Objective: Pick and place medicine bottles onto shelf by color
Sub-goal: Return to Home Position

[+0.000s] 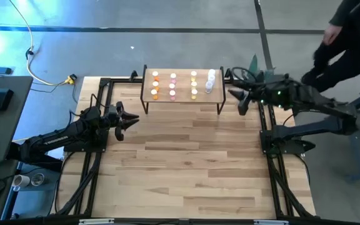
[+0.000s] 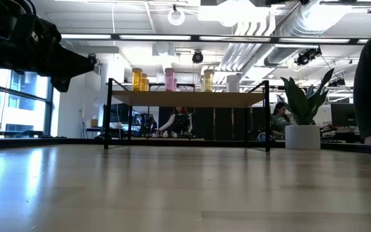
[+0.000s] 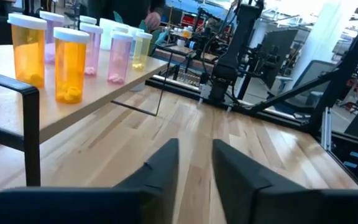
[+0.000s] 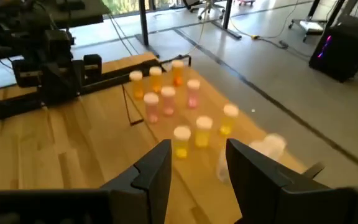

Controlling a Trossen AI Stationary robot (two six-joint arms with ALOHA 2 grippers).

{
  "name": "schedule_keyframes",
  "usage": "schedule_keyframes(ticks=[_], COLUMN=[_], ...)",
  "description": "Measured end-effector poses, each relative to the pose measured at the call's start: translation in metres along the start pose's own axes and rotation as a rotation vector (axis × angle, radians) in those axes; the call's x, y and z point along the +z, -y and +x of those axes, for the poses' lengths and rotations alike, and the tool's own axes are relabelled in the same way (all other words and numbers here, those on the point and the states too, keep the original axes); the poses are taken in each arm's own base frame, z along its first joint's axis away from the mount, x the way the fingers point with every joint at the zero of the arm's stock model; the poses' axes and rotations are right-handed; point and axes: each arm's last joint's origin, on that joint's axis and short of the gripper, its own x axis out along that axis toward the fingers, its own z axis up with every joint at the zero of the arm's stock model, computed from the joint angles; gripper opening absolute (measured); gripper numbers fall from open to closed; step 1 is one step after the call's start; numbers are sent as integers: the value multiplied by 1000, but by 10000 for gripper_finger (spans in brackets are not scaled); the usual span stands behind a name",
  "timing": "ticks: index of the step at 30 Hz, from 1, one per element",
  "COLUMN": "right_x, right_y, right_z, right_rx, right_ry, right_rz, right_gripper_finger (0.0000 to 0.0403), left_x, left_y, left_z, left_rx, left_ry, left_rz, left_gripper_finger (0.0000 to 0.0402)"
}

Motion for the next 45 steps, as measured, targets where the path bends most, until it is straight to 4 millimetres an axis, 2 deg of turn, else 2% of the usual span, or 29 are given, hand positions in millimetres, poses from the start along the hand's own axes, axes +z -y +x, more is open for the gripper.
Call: schedule_keyframes(ticks=[5,7,13,17,25,33,39,45], right_x=[-51,-70,-127,-159,-212,-243,-254,-255], right_y=[0,1,5,6,8,9,10,10], right_z=[9,12,17,20,27,33,34,34], right_rx=[66,79,122,191,253,274,266,262], right_ry=[-4,-4,52,112,186,214,196,195], right_rz=[94,130,208,246,313,372,338,375], right_gripper_finger=[145,145,145,145,145,145,145,145], left_x=[0,0,0,0,0,0,0,0], left_y=[0,0,-1,-1,-1,-1,-1,-1], left_z=[0,0,0,0,0,0,0,0], left_rx=[0,0,26,26,26,25,25,25], left_ry=[0,-1,5,5,5,5,5,6], left_rz=[-21,-35,-130,-132,-132,-131,-131,-131], left_gripper_finger=[21,6,19,20,21,21,21,21])
